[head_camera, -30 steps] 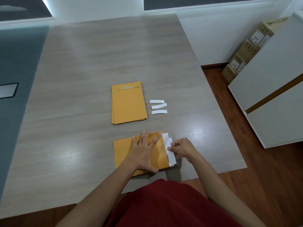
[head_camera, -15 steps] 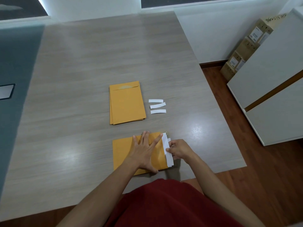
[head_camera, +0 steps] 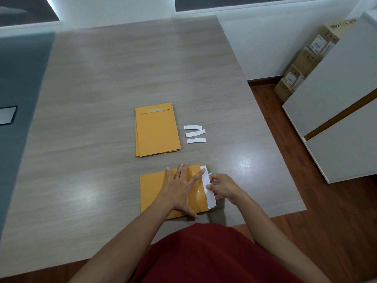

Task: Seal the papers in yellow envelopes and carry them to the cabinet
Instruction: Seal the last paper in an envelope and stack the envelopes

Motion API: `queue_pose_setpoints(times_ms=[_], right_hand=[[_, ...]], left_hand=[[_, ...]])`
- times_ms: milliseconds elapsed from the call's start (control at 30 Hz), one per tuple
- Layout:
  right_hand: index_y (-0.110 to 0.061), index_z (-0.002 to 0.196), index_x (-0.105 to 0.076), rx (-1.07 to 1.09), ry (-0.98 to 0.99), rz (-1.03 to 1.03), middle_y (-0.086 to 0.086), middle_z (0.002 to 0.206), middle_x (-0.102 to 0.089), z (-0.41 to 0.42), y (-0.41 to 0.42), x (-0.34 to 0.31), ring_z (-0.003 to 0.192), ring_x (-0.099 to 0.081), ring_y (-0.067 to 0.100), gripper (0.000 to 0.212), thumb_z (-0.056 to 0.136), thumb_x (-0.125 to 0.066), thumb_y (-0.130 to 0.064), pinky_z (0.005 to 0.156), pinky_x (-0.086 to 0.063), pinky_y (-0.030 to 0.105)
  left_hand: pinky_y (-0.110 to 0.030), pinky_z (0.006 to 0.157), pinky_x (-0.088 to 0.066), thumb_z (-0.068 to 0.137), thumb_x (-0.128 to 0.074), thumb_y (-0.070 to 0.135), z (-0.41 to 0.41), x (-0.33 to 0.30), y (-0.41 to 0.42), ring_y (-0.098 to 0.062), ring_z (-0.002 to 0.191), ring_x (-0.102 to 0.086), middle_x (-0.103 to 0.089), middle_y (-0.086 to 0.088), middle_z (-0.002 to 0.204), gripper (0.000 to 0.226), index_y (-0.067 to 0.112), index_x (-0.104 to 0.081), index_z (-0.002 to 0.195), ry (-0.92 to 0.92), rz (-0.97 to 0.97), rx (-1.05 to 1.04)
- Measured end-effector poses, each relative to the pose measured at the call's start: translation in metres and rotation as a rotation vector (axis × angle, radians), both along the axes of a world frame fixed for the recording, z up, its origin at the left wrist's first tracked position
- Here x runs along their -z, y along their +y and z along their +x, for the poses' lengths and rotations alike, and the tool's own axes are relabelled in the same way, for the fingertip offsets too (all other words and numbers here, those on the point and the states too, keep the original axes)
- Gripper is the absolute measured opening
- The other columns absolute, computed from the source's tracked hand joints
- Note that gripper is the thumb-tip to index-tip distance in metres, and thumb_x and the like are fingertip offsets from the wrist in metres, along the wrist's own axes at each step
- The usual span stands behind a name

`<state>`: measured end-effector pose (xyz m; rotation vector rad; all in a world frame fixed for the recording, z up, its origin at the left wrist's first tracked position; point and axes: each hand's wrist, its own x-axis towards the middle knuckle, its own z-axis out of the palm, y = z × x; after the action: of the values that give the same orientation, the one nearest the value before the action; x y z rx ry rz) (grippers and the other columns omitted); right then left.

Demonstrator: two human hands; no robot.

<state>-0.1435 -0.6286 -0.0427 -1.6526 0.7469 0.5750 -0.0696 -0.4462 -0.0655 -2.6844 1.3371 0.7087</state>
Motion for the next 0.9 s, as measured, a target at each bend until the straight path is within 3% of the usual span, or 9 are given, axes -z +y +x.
queue_pose_setpoints(times_ms=[100,200,333,467,600,767,900], right_hand=[[-0.01,0.094,-0.067,-0.014,-0.003,-0.05,0.007,0.088,-0.072,0.003,0.0,-0.001,0.083,-0.069,0.023,0.006,0.091,-0.063,-0.011,0.064,-0.056,0.032],[-0.008,0.095,-0.069,-0.001,0.009,-0.059,0.011,0.085,-0.071,0.006,0.0,0.0,0.077,-0.068,0.023,0.01,0.091,-0.06,-0.008,0.056,-0.052,0.027],[-0.009,0.09,-0.069,0.04,0.008,0.017,0.004,0.063,-0.059,0.007,0.005,0.002,0.051,-0.052,0.012,0.024,0.092,-0.048,0.001,0.043,-0.042,0.023],[-0.005,0.094,-0.07,0.029,0.014,0.009,0.006,0.066,-0.059,0.006,0.002,0.005,0.052,-0.052,0.012,0.023,0.089,-0.049,0.002,0.043,-0.04,0.023],[-0.007,0.091,-0.071,0.008,0.056,0.022,0.013,0.093,-0.072,0.007,-0.004,0.007,0.083,-0.069,0.022,0.014,0.085,-0.06,0.001,0.055,-0.055,0.024],[-0.005,0.085,-0.069,0.036,0.036,0.035,0.015,0.09,-0.07,0.006,0.001,0.015,0.083,-0.07,0.025,0.014,0.087,-0.059,0.005,0.06,-0.059,0.031],[-0.006,0.083,-0.072,0.111,-0.057,-0.036,0.014,0.084,-0.072,0.003,0.002,0.02,0.072,-0.072,0.022,0.002,0.083,-0.073,-0.008,0.056,-0.059,0.029]], left_hand=[[-0.072,0.108,-0.008,0.043,-0.069,0.087,0.0,-0.002,-0.005,-0.042,0.149,-0.005,-0.007,-0.025,0.16,0.149,0.042,0.028,0.148,0.009,-0.043,-0.008],[-0.07,0.109,-0.013,0.045,-0.067,0.086,-0.002,-0.007,-0.011,-0.041,0.148,-0.009,-0.01,-0.023,0.158,0.147,0.041,0.027,0.149,-0.006,-0.067,0.009],[-0.07,0.109,-0.014,0.045,-0.069,0.084,-0.004,-0.011,-0.017,-0.041,0.148,-0.01,-0.011,-0.024,0.157,0.148,0.041,0.027,0.149,-0.002,-0.079,-0.002],[-0.07,0.11,-0.015,0.047,-0.069,0.084,-0.004,-0.009,-0.016,-0.041,0.148,-0.009,-0.012,-0.024,0.157,0.148,0.04,0.029,0.148,0.0,-0.069,-0.012],[-0.07,0.108,-0.017,0.044,-0.067,0.086,-0.004,-0.005,-0.015,-0.042,0.146,-0.014,-0.016,-0.024,0.156,0.149,0.039,0.028,0.149,-0.023,-0.08,-0.015],[-0.071,0.108,-0.016,0.044,-0.067,0.085,-0.001,-0.003,-0.015,-0.042,0.145,-0.018,-0.019,-0.025,0.155,0.148,0.04,0.026,0.15,-0.044,-0.081,-0.014],[-0.071,0.108,-0.013,0.045,-0.066,0.087,0.004,0.005,-0.008,-0.041,0.149,-0.004,-0.003,-0.023,0.161,0.146,0.042,0.028,0.148,-0.039,0.025,-0.031]])
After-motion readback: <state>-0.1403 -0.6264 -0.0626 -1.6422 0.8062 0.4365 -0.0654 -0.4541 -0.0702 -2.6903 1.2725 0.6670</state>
